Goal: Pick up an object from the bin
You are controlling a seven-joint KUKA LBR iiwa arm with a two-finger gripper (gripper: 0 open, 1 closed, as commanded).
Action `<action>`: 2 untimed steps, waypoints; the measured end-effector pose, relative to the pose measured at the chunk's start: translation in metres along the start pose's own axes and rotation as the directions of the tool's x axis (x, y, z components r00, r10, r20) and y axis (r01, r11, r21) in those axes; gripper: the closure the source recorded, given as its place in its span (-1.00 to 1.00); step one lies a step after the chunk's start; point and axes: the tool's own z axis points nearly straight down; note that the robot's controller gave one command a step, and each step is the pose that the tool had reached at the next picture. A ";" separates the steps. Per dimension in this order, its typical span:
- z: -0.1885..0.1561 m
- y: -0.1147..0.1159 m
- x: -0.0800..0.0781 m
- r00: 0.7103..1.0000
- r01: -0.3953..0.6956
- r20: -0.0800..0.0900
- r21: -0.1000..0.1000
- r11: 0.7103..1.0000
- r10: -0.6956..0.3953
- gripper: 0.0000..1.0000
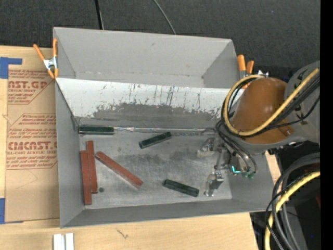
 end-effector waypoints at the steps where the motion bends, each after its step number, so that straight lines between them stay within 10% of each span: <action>1: -0.004 0.000 -0.002 1.000 0.001 0.008 0.001 1.000 -0.001 -1.00; 2: 0.077 0.005 0.002 0.997 -0.072 0.023 -0.001 0.997 0.072 1.00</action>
Offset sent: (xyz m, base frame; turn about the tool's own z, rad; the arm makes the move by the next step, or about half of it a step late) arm -0.0072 0.0044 -0.0813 0.0717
